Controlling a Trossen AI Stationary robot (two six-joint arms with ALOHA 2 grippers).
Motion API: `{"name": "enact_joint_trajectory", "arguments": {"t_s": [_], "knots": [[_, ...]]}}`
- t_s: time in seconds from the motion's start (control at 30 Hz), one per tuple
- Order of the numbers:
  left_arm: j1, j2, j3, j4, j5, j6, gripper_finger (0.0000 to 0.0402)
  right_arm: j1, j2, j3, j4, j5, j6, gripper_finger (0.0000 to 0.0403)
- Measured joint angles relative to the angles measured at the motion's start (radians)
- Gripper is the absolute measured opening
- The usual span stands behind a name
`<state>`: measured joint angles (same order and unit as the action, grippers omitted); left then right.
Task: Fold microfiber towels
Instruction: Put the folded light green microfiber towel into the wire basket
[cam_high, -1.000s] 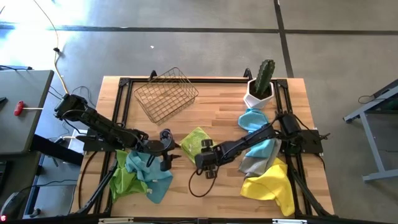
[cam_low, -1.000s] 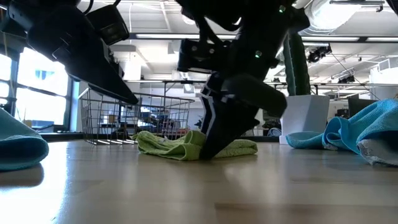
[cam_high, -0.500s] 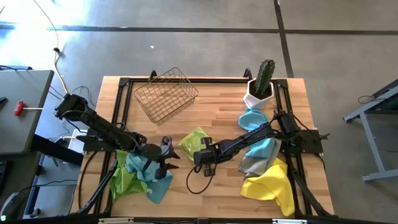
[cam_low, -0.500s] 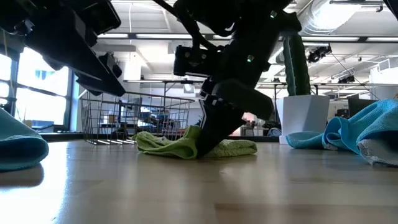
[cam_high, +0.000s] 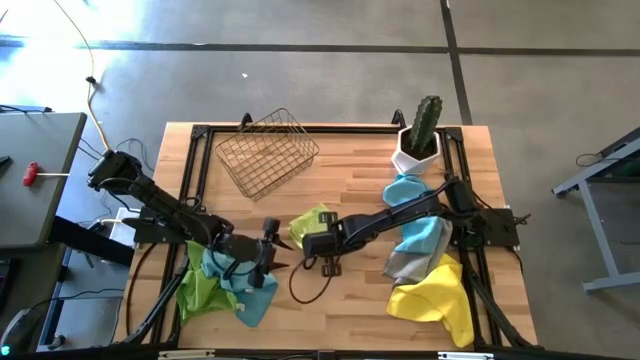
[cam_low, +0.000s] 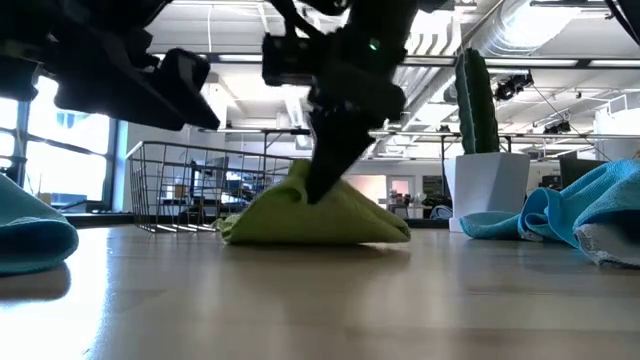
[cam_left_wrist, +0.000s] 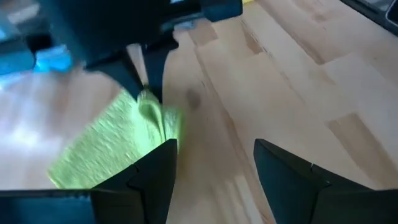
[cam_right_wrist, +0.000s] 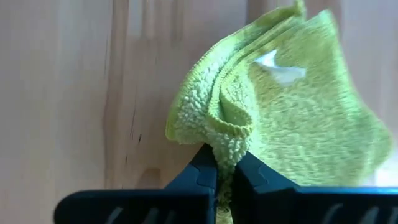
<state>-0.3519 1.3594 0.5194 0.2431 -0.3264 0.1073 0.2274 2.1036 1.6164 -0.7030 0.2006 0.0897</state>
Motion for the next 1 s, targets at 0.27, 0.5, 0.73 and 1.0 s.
{"name": "enact_joint_trajectory", "arguments": {"t_s": [0.27, 0.5, 0.73, 1.0], "knots": [[0.001, 0.0, 0.0, 0.024, -0.212, 0.106, 0.0203, -0.027, -0.002, 0.122, -0.067, 0.0, 0.037, 0.0001], [0.033, 0.0, 0.0, 0.083, -0.227, 0.116, 0.0203, -0.039, -0.003, 0.183, -0.073, 0.001, 0.024, 0.0], [0.098, 0.0, 0.0, 0.106, -0.22, 0.096, 0.0203, -0.038, -0.004, 0.215, -0.077, 0.0, -0.011, 0.0], [0.129, 0.02, 0.0, -0.006, -0.065, -0.044, 0.0203, -0.038, -0.005, 0.243, -0.106, 0.035, -0.023, 0.0]]}}
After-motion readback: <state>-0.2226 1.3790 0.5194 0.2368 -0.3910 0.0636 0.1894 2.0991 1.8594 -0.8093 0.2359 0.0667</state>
